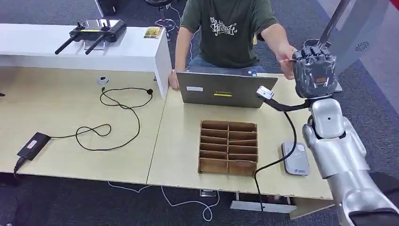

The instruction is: Pass the card to the sensor for recognition and then transmit it.

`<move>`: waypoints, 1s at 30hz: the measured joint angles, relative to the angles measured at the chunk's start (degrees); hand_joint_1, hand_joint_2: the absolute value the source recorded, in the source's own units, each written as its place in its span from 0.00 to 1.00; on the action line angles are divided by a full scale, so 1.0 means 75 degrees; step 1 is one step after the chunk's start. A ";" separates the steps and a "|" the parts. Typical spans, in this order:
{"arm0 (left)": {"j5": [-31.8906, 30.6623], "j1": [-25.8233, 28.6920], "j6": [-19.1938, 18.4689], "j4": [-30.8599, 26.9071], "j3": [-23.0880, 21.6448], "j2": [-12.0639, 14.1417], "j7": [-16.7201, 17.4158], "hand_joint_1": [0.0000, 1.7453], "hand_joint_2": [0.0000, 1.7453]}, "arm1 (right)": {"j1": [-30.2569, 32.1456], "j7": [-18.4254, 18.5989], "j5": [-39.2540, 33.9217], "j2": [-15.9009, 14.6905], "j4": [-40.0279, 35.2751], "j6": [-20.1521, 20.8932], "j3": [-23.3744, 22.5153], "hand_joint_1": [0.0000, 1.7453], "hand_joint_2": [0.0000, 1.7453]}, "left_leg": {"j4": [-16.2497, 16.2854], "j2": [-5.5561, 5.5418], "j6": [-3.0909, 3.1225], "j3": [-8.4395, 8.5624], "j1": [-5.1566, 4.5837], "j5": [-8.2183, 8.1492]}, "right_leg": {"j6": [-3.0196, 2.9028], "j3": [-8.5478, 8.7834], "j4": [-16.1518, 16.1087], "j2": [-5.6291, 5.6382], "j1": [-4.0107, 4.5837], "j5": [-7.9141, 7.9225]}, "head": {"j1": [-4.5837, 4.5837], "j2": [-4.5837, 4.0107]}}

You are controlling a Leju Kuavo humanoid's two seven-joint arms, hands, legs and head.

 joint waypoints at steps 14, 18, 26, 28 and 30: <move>-0.0012 0.0001 0.0000 0.0000 0.0023 0.0006 0.0000 0.00 0.00 | 0.0170 -0.0437 -0.2275 0.0210 -0.0105 0.0146 -0.0327 1.00 1.00 | 0.0000 0.0000 0.0000 0.0000 0.0000 0.0000 | 0.0000 0.0001 0.0000 -0.0002 0.0000 0.0000 | -0.0003 0.0000; -0.0006 0.0008 0.0000 0.0000 0.0073 0.0006 0.0076 0.00 0.00 | 0.0549 -0.0586 -0.5623 0.0580 -0.0703 0.1255 -0.0875 1.00 1.00 | -0.0001 0.0000 0.0000 -0.0001 0.0001 0.0000 | -0.0001 0.0000 0.0001 -0.0002 0.0000 -0.0001 | 0.0000 0.0000; 0.0003 0.0035 0.0000 0.0000 0.0224 0.0009 0.0157 0.00 0.00 | 0.0902 -0.0102 -0.9813 0.0903 -0.1711 0.2757 -0.1833 1.00 1.00 | -0.0001 -0.0009 0.0000 -0.0003 0.0000 0.0001 | 0.0000 -0.0001 0.0000 -0.0014 0.0000 -0.0001 | 0.0000 0.0000; 0.0003 0.0035 0.0000 0.0000 0.0224 0.0009 0.0157 0.00 0.00 | 0.0902 -0.0102 -0.9813 0.0903 -0.1711 0.2757 -0.1833 1.00 1.00 | -0.0001 -0.0009 0.0000 -0.0003 0.0000 0.0001 | 0.0000 -0.0001 0.0000 -0.0014 0.0000 -0.0001 | 0.0000 0.0000; 0.0003 0.0035 0.0000 0.0000 0.0224 0.0009 0.0157 0.00 0.00 | 0.0902 -0.0102 -0.9813 0.0903 -0.1711 0.2757 -0.1833 1.00 1.00 | -0.0001 -0.0009 0.0000 -0.0003 0.0000 0.0001 | 0.0000 -0.0001 0.0000 -0.0014 0.0000 -0.0001 | 0.0000 0.0000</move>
